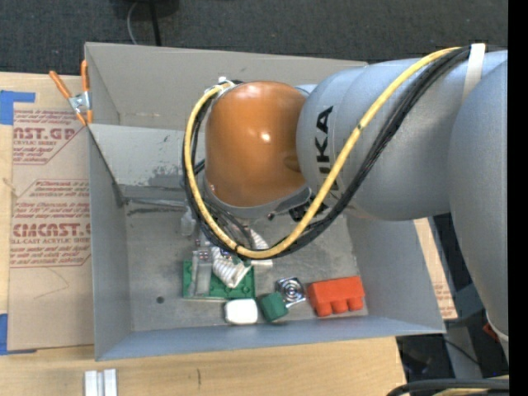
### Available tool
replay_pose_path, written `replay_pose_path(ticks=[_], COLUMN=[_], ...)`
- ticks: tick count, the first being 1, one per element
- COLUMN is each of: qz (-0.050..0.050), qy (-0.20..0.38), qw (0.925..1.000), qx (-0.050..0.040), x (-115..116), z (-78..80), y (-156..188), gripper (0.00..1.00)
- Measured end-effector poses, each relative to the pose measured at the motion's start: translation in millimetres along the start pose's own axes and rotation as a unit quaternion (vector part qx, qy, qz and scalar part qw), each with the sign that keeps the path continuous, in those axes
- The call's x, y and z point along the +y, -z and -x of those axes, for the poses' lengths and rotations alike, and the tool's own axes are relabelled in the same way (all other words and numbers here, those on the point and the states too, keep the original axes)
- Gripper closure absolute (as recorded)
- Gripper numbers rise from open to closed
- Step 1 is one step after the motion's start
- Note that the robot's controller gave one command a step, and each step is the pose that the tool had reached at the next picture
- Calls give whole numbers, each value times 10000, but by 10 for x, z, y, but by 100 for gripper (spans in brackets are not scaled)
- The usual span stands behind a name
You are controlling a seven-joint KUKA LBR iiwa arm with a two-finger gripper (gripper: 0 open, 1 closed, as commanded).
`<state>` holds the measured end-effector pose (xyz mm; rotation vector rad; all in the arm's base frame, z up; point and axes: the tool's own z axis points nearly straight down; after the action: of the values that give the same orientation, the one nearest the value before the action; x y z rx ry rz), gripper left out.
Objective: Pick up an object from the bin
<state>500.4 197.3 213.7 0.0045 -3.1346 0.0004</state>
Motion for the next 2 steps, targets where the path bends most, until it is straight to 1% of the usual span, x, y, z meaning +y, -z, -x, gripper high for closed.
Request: replay_pose_path(ticks=[1, 2], qz=[8, 17], qy=[-10, -162], qw=[10000, 9999], qx=[-38, -48], x=[-12, -238], z=[20, 120], y=[44, -586], gripper=[0, 0])
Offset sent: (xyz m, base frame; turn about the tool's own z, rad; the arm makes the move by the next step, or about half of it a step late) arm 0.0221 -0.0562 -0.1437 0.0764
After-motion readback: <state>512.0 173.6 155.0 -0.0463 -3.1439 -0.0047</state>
